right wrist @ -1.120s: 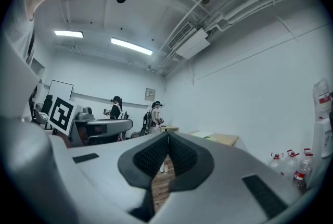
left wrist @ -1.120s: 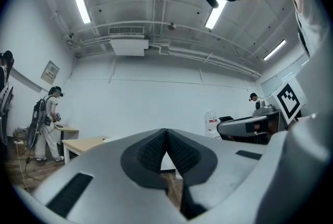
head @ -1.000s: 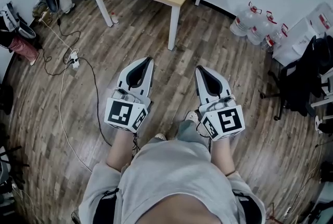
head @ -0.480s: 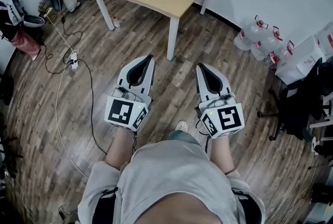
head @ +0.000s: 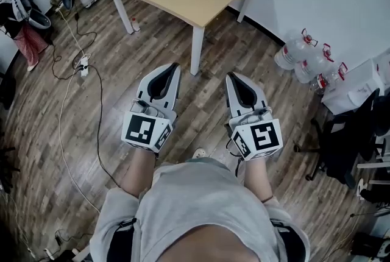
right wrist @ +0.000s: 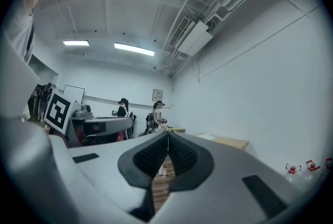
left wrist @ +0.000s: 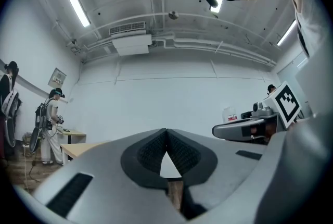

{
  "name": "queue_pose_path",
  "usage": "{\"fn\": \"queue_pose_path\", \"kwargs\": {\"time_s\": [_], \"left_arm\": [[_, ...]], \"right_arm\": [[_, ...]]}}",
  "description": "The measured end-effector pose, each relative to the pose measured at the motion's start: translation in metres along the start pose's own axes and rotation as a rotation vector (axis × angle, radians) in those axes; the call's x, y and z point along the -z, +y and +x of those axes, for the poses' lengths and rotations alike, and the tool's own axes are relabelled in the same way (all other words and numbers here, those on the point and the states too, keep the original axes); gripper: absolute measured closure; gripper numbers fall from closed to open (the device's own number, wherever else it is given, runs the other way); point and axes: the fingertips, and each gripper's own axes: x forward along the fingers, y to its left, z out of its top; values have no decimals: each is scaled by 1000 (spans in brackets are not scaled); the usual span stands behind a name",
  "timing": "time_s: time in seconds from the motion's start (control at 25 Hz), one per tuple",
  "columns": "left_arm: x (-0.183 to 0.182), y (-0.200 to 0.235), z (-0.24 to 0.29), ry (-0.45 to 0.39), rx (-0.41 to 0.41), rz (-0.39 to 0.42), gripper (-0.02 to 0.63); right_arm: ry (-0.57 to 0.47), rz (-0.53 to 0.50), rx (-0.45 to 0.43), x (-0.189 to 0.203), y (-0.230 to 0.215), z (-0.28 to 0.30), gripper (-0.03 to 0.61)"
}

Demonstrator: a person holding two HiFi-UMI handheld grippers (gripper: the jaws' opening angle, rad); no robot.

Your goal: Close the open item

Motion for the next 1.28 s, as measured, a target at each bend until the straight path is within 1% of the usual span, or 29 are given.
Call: {"fn": "queue_pose_path", "kwargs": {"time_s": [0.24, 0.32, 0.44, 0.64, 0.8, 1.08, 1.28], "left_arm": [[10, -16, 26, 13, -13, 0, 598], [15, -18, 32, 25, -11, -4, 598], [19, -15, 38, 35, -17, 12, 598], [28, 1, 59, 37, -22, 2, 598], [30, 16, 87, 29, -4, -4, 598], [30, 48, 143, 17, 42, -2, 598], [34, 76, 173, 11, 53, 3, 598]], "right_arm": [[-2, 27, -13, 9, -32, 1, 569], [0, 40, -12, 12, -38, 3, 569], [6, 54, -17, 18, -43, 10, 569], [16, 63, -14, 25, -54, 30, 569], [16, 48, -4, 22, -71, 53, 569], [9, 42, 23, 16, -103, 111, 569], [6, 45, 31, 16, -117, 152, 569]]}}
